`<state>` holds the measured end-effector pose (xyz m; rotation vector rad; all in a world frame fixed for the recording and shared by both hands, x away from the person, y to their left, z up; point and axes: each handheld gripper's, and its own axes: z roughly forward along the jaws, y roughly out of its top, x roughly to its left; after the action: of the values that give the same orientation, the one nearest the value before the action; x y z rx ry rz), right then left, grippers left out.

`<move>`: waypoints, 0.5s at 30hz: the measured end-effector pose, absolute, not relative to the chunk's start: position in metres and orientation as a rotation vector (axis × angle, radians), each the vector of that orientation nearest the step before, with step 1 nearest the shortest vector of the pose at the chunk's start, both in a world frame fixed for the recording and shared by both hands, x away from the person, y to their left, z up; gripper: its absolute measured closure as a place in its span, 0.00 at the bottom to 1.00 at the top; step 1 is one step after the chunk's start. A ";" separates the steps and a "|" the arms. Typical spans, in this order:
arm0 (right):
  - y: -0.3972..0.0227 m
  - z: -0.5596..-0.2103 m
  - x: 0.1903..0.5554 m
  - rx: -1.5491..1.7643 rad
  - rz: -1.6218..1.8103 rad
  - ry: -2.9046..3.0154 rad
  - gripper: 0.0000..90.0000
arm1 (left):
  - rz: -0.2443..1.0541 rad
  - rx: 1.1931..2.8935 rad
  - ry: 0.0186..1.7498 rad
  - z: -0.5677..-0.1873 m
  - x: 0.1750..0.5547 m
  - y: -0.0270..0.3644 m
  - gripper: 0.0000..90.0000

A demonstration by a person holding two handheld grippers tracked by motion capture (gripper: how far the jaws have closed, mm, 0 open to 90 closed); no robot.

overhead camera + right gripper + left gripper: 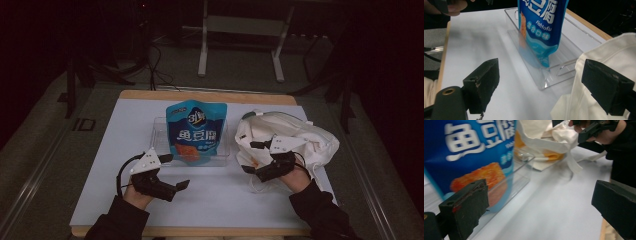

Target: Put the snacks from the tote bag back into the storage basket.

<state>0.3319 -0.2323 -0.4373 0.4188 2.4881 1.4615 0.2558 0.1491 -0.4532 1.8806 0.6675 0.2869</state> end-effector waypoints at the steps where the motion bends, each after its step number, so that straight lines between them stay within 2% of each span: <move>1: -0.234 -0.438 0.330 0.418 1.468 2.486 0.16 | 0.275 1.880 0.659 -0.453 0.255 0.147 0.01; 15: -0.246 -0.447 0.309 0.424 1.490 2.475 0.16 | 0.135 1.949 0.525 -0.463 0.253 0.105 0.01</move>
<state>0.3088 -0.2463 -0.4471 0.4236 2.4751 1.4900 0.2530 0.1052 -0.4627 1.9492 0.5248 0.1349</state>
